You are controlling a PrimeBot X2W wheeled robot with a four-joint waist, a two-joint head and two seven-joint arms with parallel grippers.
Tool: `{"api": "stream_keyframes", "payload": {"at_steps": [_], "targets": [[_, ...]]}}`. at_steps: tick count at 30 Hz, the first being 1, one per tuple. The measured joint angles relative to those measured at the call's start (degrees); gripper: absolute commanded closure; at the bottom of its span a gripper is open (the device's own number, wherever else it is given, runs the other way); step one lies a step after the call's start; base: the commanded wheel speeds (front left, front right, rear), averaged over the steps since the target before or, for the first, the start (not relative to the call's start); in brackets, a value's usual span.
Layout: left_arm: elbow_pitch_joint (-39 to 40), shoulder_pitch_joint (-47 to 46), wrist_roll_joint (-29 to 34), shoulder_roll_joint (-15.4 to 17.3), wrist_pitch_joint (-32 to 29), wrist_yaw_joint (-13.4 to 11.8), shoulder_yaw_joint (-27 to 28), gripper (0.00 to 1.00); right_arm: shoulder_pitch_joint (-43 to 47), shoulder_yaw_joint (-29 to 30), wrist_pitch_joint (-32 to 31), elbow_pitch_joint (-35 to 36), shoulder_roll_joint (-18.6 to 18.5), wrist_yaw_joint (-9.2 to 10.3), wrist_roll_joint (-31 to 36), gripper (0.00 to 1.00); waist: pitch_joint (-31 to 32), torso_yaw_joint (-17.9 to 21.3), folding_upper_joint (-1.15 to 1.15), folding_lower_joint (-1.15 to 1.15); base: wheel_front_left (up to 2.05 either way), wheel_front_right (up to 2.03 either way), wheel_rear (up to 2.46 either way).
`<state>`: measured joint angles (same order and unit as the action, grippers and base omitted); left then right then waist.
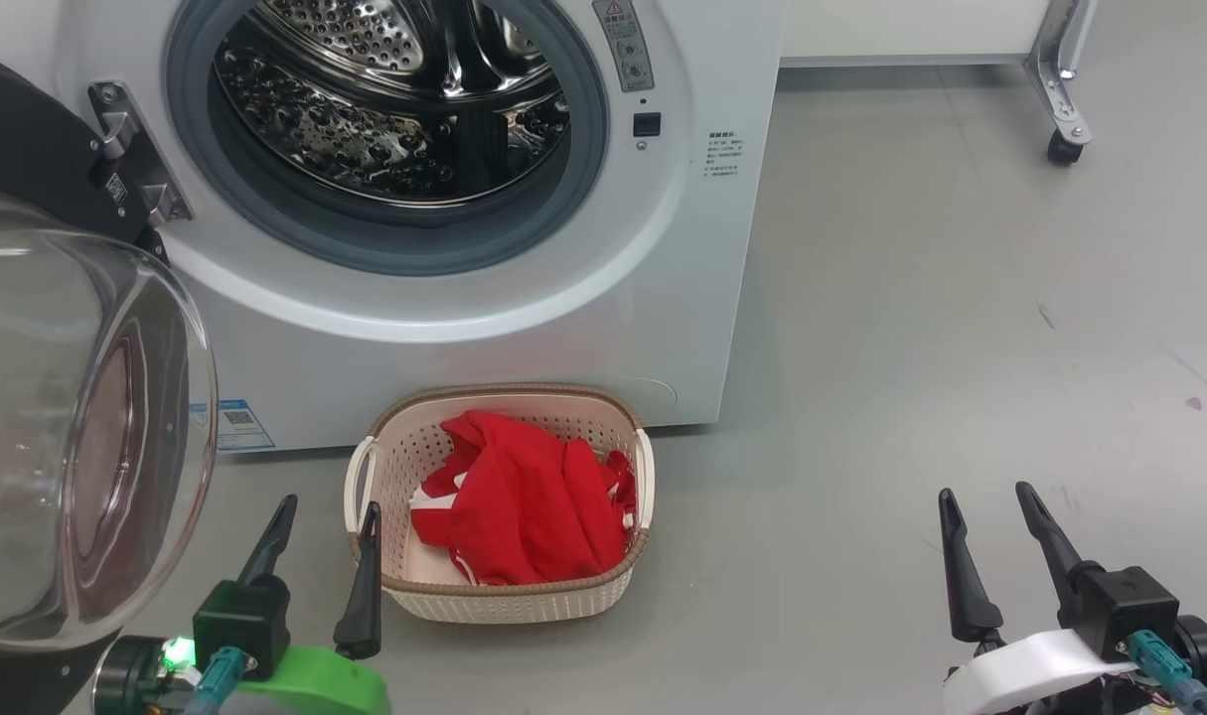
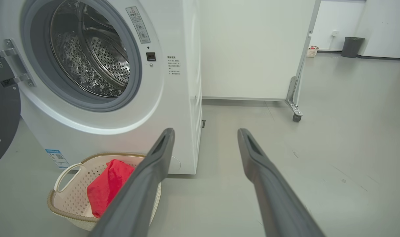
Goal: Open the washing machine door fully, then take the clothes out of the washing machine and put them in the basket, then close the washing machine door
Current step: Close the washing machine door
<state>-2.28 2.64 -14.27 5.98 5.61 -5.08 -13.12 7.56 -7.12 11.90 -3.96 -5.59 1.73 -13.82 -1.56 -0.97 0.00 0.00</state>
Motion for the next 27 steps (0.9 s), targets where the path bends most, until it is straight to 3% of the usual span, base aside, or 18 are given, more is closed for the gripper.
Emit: {"api": "stream_keyframes", "payload": {"at_steps": [27], "targets": [[1.8, 0.0, -0.3, 0.0, 0.0, 0.0, -0.1, 0.0, 0.0, 0.3, -0.2, 0.6, -0.5, 0.53, 0.0, 0.0, -0.2, -0.3, 0.0, 0.0, -0.28, 0.28, 0.0]]}}
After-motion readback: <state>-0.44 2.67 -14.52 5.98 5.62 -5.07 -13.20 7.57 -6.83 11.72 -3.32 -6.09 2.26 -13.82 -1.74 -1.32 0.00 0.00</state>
